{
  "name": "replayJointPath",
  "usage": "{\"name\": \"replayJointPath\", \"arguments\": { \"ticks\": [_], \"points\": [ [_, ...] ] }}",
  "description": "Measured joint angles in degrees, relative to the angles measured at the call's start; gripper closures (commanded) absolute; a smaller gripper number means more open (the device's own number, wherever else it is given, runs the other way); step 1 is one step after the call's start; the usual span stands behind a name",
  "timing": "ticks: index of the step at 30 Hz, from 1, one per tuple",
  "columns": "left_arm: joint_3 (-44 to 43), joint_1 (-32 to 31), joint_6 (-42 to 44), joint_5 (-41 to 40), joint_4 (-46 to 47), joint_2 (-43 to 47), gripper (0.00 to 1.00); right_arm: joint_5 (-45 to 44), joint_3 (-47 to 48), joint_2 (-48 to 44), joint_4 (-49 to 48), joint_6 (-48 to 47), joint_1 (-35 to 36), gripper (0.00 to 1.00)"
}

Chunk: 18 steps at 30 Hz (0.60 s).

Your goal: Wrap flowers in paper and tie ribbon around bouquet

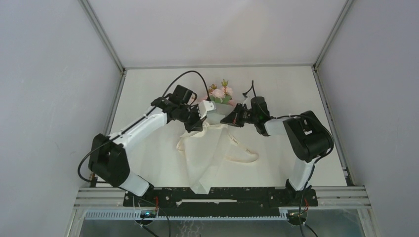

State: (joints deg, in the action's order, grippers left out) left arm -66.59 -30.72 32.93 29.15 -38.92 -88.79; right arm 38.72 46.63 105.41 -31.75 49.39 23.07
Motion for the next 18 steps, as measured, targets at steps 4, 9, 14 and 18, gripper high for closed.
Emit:
{"name": "replayJointPath", "arguments": {
  "ticks": [4,9,14,18],
  "points": [
    [-9.9,-1.6,-0.3,0.0,-7.7,3.3,1.00,-0.9,-2.9,-3.4,3.1,-1.9,-2.2,1.00],
    [-20.6,-4.9,-0.5,-2.1,-15.1,6.0,1.00,-1.7,-5.6,-6.7,6.6,-4.9,-4.4,1.00],
    [-26.5,-9.2,-0.6,-4.6,-22.8,6.8,1.00,-2.4,-6.8,-7.3,9.2,-6.8,-6.3,1.00],
    [-28.0,-12.4,-1.0,-5.9,-27.1,7.6,1.00,-2.9,-7.4,-7.3,10.2,-7.6,-6.7,1.00]
  ]
}}
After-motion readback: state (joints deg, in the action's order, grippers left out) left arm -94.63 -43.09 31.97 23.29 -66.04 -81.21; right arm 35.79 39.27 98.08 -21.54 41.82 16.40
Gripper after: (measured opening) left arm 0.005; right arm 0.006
